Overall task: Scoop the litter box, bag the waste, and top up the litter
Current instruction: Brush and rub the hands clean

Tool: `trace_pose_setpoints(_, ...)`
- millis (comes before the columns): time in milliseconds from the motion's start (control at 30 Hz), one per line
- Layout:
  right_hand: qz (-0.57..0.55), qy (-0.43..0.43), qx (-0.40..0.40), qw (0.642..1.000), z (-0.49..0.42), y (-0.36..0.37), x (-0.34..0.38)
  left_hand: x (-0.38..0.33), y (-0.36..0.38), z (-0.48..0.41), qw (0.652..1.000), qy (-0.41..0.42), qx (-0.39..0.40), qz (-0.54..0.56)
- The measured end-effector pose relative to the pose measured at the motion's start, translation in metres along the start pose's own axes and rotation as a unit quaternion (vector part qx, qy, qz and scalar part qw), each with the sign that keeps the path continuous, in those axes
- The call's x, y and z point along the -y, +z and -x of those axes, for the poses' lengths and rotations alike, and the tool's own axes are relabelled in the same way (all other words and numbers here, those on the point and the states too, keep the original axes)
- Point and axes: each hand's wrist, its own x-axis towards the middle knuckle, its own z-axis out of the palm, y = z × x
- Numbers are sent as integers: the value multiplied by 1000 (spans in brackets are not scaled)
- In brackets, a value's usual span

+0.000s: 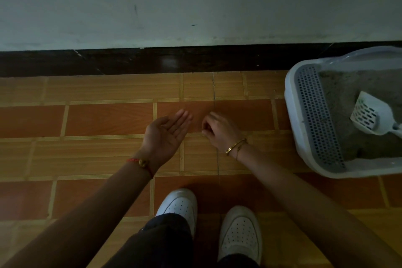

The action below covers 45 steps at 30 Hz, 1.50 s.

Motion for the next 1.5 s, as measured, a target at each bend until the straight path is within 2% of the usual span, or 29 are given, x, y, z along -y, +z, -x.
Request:
trace_pose_setpoints(267,38,-22,5,999,-5,1,5,-2,-5,-1,1000,5,-8,5)
trace_pose_setpoints(400,-92,-52,-86,991,-7,-16,22,-1,-5,-2,1000,9,-6,-5)
trace_pose_setpoints(467,-154,-77,-96,980,-8,-26,35,1,-2,-1,1000,7,-3,-18)
trace_pose_setpoints(533,-165,-95,-97,977,-9,-30,41,2,1,-1,1000,3,3,-16)
trace_pose_setpoints(667,-138,-41,-160,977,-7,-27,23,-1,3,0,1000,0,14,-4)
trace_pose_setpoints(700,-114,-25,-154,981,-5,-25,15,-2,3,0,1000,3,10,-2)
trace_pose_setpoints(800,35,15,-25,999,3,-13,-3,-5,1,0,1000,10,-2,10)
trace_pose_setpoints(833,90,13,10,996,7,-7,-5,-5,0,0,1000,10,-4,12)
trace_pose_setpoints(900,181,-27,20,983,11,2,-6,-4,-1,0,1000,7,-6,7)
trace_pose_setpoints(1000,258,-93,-53,960,10,15,-4,-2,-2,-1,1000,4,-8,4)
trace_pose_setpoints(1133,251,-162,-123,946,5,23,-1,-2,-2,-2,1000,5,-13,5)
trace_pose_setpoints(1267,282,-190,-97,935,2,29,2,-1,0,0,1000,5,-15,-3)
trace_pose_setpoints(1367,263,-166,-104,945,2,26,0,1,2,1,1000,6,-14,-3)
trace_pose_setpoints(1500,119,-83,-168,975,5,3,12,2,3,2,1000,3,0,-14)
